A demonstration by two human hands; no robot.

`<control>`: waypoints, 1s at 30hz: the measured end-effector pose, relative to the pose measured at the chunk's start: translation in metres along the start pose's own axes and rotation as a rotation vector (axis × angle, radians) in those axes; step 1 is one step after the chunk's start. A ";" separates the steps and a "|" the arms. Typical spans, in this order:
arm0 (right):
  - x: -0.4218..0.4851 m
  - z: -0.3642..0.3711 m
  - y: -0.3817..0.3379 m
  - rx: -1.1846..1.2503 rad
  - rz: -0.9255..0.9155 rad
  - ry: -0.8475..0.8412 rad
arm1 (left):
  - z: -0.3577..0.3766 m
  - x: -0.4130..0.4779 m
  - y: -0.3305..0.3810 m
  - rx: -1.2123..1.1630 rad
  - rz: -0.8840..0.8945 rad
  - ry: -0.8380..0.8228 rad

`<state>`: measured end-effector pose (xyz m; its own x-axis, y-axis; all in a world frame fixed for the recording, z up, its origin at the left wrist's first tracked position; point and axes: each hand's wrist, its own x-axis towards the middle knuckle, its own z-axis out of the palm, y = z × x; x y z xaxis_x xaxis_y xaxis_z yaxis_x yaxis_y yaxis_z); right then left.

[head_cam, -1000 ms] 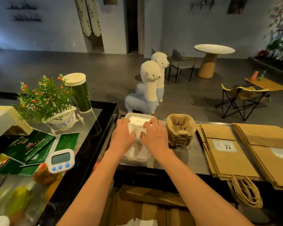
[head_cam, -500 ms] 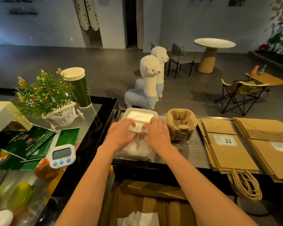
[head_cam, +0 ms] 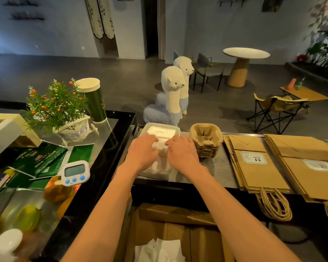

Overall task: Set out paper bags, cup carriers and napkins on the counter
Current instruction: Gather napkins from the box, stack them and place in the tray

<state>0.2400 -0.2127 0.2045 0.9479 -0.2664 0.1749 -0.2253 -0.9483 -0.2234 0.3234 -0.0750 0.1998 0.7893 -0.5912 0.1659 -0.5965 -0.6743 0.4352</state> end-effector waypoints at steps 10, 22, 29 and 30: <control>-0.085 0.027 -0.003 0.667 0.144 0.304 | 0.040 -0.093 0.025 -0.656 0.042 0.338; -0.188 0.116 0.012 0.914 0.482 -0.032 | 0.126 -0.180 0.001 -0.719 -0.243 -0.050; -0.239 0.196 0.028 0.820 0.732 -0.399 | 0.192 -0.230 -0.041 -0.566 -0.379 -0.328; -0.242 0.204 0.029 0.838 0.783 -0.441 | 0.194 -0.235 -0.042 -0.556 -0.415 -0.357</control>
<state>0.0502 -0.1403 -0.0399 0.6535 -0.4791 -0.5860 -0.7074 -0.1113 -0.6979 0.1343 0.0064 -0.0287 0.7812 -0.5089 -0.3616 -0.0274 -0.6066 0.7946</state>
